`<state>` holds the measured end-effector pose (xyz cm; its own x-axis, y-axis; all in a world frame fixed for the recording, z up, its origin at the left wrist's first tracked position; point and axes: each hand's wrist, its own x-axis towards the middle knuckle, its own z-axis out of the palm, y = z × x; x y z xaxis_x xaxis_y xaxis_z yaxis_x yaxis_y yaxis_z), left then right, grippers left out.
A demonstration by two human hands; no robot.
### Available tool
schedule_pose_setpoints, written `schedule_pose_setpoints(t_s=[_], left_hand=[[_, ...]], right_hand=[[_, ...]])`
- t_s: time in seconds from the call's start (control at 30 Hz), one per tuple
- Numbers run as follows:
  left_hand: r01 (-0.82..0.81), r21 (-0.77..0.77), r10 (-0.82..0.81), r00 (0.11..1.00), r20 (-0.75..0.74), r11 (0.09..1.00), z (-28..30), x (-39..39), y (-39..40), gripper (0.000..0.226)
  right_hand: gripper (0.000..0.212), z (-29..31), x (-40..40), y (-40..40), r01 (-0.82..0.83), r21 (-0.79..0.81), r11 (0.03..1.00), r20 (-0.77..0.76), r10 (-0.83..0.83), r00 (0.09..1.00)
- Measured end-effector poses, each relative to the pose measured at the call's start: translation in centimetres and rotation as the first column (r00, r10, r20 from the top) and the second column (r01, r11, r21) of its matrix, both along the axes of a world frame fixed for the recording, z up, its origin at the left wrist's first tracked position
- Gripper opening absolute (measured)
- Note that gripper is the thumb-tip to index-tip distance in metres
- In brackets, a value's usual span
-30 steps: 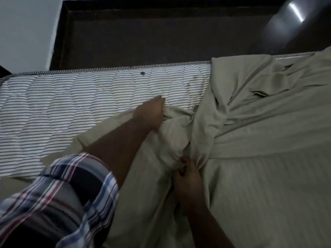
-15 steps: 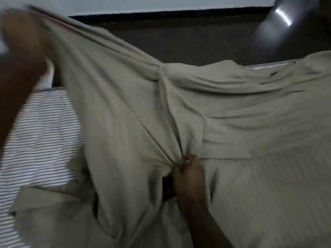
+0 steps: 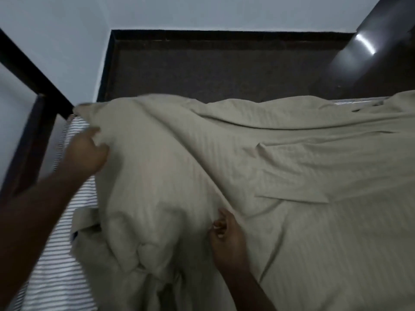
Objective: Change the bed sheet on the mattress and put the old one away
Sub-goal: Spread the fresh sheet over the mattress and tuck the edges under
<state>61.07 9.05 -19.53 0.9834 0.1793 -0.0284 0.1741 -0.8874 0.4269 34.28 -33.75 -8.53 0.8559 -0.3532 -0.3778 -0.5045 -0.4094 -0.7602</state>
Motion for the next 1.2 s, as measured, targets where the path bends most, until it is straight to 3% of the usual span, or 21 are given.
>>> schedule_pose_setpoints(t_s=[0.07,0.13,0.17,0.23,0.37,0.47,0.53,0.63,0.7,0.8,0.9,0.93,1.0,1.07,1.1,1.17,1.2], left_hand=[[-0.167,-0.047,0.157,0.973,-0.172,0.985,11.6,-11.0,-9.7,0.061],[-0.288,0.061,0.293,0.913,-0.282,0.956,10.4,-17.3,-9.4,0.079],[-0.337,0.05,0.327,0.852,-0.409,0.94,9.3,-20.5,-9.0,0.093],[-0.393,-0.039,0.32,0.798,-0.51,0.919,6.8,-24.5,-8.3,0.116],[-0.317,-0.234,0.207,0.893,-0.4,0.919,6.8,-31.2,-9.7,0.106],[-0.375,-0.09,0.306,0.853,-0.423,0.923,7.3,-34.8,-10.5,0.114],[-0.437,-0.131,0.328,0.813,-0.481,0.89,6.9,-37.2,-10.9,0.104],[-0.455,-0.349,0.202,0.799,-0.567,0.819,6.8,-39.9,-11.5,0.039],[-0.502,-0.399,0.26,0.812,-0.522,0.767,7.0,-41.6,-10.5,0.026],[-0.627,-0.437,0.568,0.776,-0.273,0.646,10.6,-45.2,-8.4,0.03],[-0.767,-0.382,0.808,0.583,-0.079,0.516,13.6,-52.1,-5.1,0.026],[-0.788,-0.393,0.844,0.534,-0.054,0.474,14.2,-55.1,-4.5,0.028],[-0.826,-0.391,0.885,0.462,-0.055,0.406,14.9,-60.5,-4.1,0.023],[-0.87,-0.294,0.903,0.428,-0.048,0.396,14.7,-64.7,-4.1,0.021],[-0.88,-0.253,0.9,0.431,-0.071,0.402,14.7,-66.0,-4.1,0.023],[-0.854,-0.177,0.848,0.513,-0.135,0.488,14.3,-67.8,-4.2,0.032],[-0.797,-0.132,0.79,0.603,-0.108,0.59,14.1,-68.4,-4.4,0.037]], right_hand=[[0.038,-0.1,-2.2,0.3,-0.017,-0.035,0.999,-0.021,0.016,1.0],[0.023,0.0,-4.7,0.7,-0.066,-0.077,0.995,-0.039,0.063,0.997],[0.017,0.0,-6.0,1.0,-0.119,-0.094,0.989,-0.057,0.114,0.992],[0.017,-0.2,-8.4,1.9,-0.265,-0.08,0.961,-0.105,0.256,0.961],[0.041,-1.0,-12.9,5.1,-0.565,0.015,0.825,-0.253,0.55,0.796],[0.04,-0.6,-15.7,7.8,-0.605,0.035,0.795,-0.284,0.589,0.757],[0.047,-0.7,-17.4,9.9,-0.619,0.047,0.784,-0.341,0.595,0.728],[0.062,-1.8,-19.9,12.1,-0.63,0.103,0.77,-0.362,0.619,0.697],[0.059,-2.4,-21.2,12.5,-0.687,0.049,0.725,-0.361,0.654,0.665],[0.047,-2.3,-23.0,12.9,-0.716,-0.035,0.697,-0.309,0.674,0.671],[0.065,-0.3,-26.3,15.3,-0.699,-0.043,0.714,-0.135,0.689,0.712],[0.065,0.6,-27.9,16.3,-0.722,0.01,0.691,-0.062,0.721,0.69],[0.05,1.8,-31.2,18.1,-0.815,0.175,0.553,-0.005,0.828,0.56],[0.043,2.3,-33.5,18.6,-0.881,0.25,0.403,0.004,0.909,0.417],[0.044,1.9,-34.2,18.3,-0.891,0.246,0.383,0.003,0.919,0.395],[0.044,1.3,-35.1,17.2,-0.843,0.193,0.503,-0.063,0.863,0.501],[0.042,0.9,-35.3,16.4,-0.791,0.15,0.594,-0.072,0.804,0.59]])
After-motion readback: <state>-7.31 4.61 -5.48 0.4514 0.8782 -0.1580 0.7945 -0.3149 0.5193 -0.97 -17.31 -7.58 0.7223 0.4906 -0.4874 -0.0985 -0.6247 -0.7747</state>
